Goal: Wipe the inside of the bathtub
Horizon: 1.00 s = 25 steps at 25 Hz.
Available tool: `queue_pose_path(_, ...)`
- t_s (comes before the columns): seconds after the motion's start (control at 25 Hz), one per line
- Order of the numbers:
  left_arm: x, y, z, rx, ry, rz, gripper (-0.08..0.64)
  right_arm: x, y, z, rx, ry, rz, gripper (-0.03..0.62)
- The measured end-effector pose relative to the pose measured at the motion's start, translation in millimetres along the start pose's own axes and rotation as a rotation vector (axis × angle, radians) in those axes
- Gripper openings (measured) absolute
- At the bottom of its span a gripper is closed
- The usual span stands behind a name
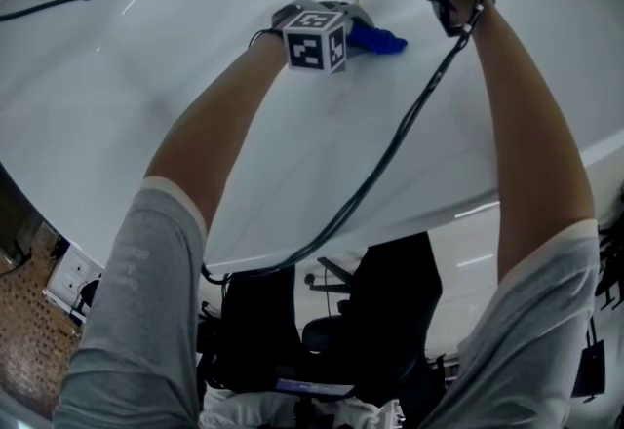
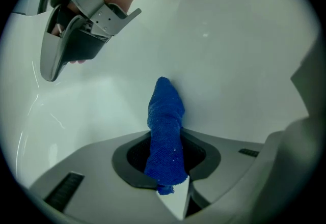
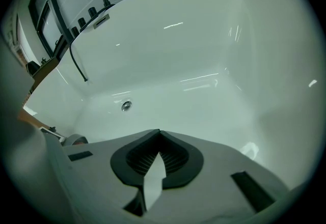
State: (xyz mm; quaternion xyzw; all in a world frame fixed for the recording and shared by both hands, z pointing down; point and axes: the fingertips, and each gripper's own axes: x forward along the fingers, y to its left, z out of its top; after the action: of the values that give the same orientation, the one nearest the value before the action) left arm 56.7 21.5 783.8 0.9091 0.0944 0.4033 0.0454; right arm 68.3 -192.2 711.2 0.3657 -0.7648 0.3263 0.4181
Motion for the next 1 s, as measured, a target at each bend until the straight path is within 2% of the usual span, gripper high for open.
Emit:
queue_pose_path(0.16, -5, -3, -11, 0.038, 0.017, -0.01, 0.11, 7, 2, 5, 0.004, -0.007, 0.01, 0.009)
queue_pose_path(0.32, -18, -41, -47, 0.063, 0.09, -0.058, 0.11, 9, 9, 2, 0.004, -0.001, 0.026, 0.009)
queue_pose_path(0.44, -29, -62, -81, 0.038, 0.128, -0.084, 0.11, 21, 15, 9, -0.001, 0.0, 0.032, 0.009)
queue_pose_path(0.52, -30, -65, -90, 0.016, 0.13, -0.079, 0.11, 28, 19, 16, -0.015, -0.004, 0.038, 0.009)
queue_pose_path(0.76, 0, -34, -81, 0.027, 0.165, -0.019, 0.11, 39, 24, 21, -0.041, -0.01, 0.049, 0.009)
queue_pose_path(1.0, 28, 2, -65, 0.015, 0.218, -0.004, 0.112, 45, 20, 9, -0.039, 0.01, 0.056, 0.009)
